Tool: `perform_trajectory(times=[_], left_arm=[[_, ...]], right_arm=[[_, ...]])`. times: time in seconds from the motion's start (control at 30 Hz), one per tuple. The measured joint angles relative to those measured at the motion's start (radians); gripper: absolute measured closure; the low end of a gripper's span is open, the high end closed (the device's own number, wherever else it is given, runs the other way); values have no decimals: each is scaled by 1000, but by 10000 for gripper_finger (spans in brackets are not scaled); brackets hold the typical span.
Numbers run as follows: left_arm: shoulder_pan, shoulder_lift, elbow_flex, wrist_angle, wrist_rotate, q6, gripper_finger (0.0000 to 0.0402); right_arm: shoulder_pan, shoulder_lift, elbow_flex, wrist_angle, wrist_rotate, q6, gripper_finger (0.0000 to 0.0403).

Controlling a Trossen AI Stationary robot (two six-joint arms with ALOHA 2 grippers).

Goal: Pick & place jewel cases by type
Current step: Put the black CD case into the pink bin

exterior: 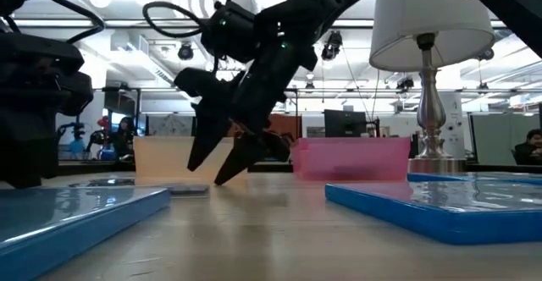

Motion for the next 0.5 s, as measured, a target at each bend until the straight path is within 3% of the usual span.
perform_trajectory(times=[0.3,0.5], left_arm=[[4,1,-5,18,-26,-3,251],[5,2,-6,11,-18,-4,251]], right_arm=[[14,46,-3,146,-268,55,172],[11,43,1,159,-296,58,172]])
